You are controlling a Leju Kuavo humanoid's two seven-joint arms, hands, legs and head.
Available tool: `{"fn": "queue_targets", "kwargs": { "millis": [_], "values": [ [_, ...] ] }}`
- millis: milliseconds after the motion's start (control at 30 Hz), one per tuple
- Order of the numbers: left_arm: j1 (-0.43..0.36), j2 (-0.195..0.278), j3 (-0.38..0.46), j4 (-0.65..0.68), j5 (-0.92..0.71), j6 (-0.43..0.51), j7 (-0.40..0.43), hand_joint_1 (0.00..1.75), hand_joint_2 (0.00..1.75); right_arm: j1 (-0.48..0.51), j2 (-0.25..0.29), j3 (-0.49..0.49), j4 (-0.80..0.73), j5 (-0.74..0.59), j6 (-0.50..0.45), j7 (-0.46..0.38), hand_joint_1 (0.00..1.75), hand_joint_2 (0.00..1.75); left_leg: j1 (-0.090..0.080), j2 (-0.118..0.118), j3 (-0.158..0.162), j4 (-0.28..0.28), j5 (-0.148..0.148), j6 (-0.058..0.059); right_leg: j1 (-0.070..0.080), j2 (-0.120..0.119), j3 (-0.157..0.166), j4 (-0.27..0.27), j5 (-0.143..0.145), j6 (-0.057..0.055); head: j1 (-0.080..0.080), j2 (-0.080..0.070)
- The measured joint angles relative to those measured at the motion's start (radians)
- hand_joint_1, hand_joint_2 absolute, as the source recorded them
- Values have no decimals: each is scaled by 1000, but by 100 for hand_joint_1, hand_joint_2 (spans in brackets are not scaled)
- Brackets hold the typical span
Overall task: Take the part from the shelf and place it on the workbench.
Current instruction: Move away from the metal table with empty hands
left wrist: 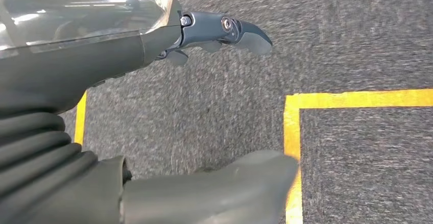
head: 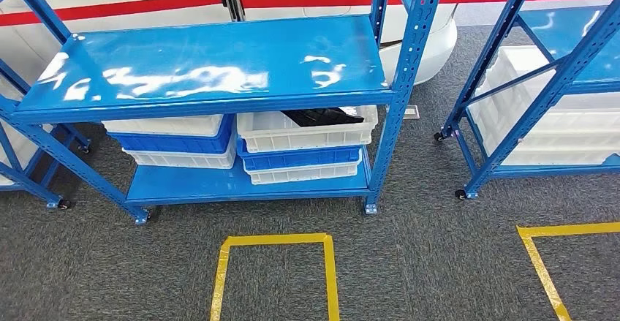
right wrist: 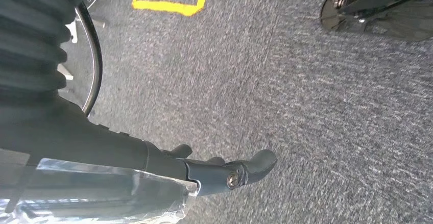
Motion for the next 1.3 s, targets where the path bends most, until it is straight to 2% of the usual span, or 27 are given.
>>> {"fn": "queue_targets", "kwargs": {
  "millis": [33,67,100,133,167,200,233,267,333,367,400,467,600,667,800,1133,1267,1300],
  "values": [
    [1,0,0,0,0,0,0,0,0,0,0,0,0,0,0,0,0,175,-2,0,-21,41,-12,4,5,-5,-1,0,0,-3,0,0],
    [2,0,0,0,0,0,1,0,0,1,0,0,0,0,0,0,0,131,-7,1,-28,53,-8,11,11,-9,-1,0,-1,-5,0,0],
    [2,0,0,0,0,0,1,0,0,1,0,0,0,0,0,1,0,87,-12,1,-19,34,9,20,16,-14,0,0,-2,-8,0,0],
    [2,0,0,0,0,0,1,0,0,1,0,0,0,1,0,1,0,44,-20,2,4,-11,36,34,22,-18,1,0,-2,-10,0,0],
    [2,0,0,0,0,1,1,0,0,0,1,0,0,1,0,2,0,0,-32,5,38,-80,69,56,27,-22,3,0,-4,-11,0,0],
    [1,1,0,0,1,1,1,0,0,0,2,0,0,2,0,2,0,0,-42,11,71,-143,91,75,34,-25,4,0,-4,-12,2,0],
    [0,1,0,0,1,2,1,0,0,-1,3,0,0,4,-1,2,0,0,-52,18,95,-193,106,88,36,-28,3,0,-5,-13,4,0],
    [0,1,0,0,2,3,1,0,0,-3,4,0,0,5,-2,3,0,0,-58,23,109,-223,113,91,40,-31,1,0,-7,-15,6,0],
    [1,0,0,0,3,4,1,0,0,-6,3,0,0,5,-3,5,0,0,-61,27,111,-234,116,60,40,-34,-6,1,-9,-23,7,0],
    [1,0,0,0,4,5,2,0,0,-6,2,0,0,5,-3,6,0,0,-61,26,112,-236,118,49,41,-34,-8,2,-9,-27,6,0],
    [1,0,0,0,4,6,2,0,0,-6,2,0,0,4,-3,8,0,0,-61,25,113,-236,117,43,39,-35,-9,2,-9,-28,7,0],
    [1,0,0,0,6,6,2,0,0,-5,1,0,0,4,-3,10,0,0,-63,25,113,-236,117,50,39,-35,-5,1,-9,-26,7,0],
    [1,-1,0,0,9,6,1,0,175,-3,-3,0,0,4,-4,13,0,0,-65,25,113,-236,117,51,36,-34,1,-2,-7,-24,7,0],
    [1,-2,0,0,10,6,0,0,175,-4,-3,0,0,5,-4,18,0,0,-65,25,113,-236,117,52,35,-34,2,-3,-6,-23,7,0],
    [1,-3,0,0,12,0,-4,0,175,-4,-3,0,0,3,-5,28,0,175,-67,25,113,-235,116,54,34,-34,2,-3,-6,-23,7,0],
    [5,-3,14,-2,-8,-18,3,0,175,-2,-3,0,-1,-13,-1,29,0,175,-67,25,113,-235,116,54,34,-34,2,-3,-6,-23,7,0],
    [36,-4,163,-29,-199,-78,68,0,0,21,-8,20,-14,-107,29,24,0,0,-66,24,114,-235,116,54,35,-34,2,-3,-6,-23,6,0],
    [43,-4,197,-35,-240,-90,82,0,0,26,-9,27,-17,-127,35,20,0,0,-66,25,114,-236,116,54,35,-34,2,-3,-6,-23,6,0]
  ]
}}
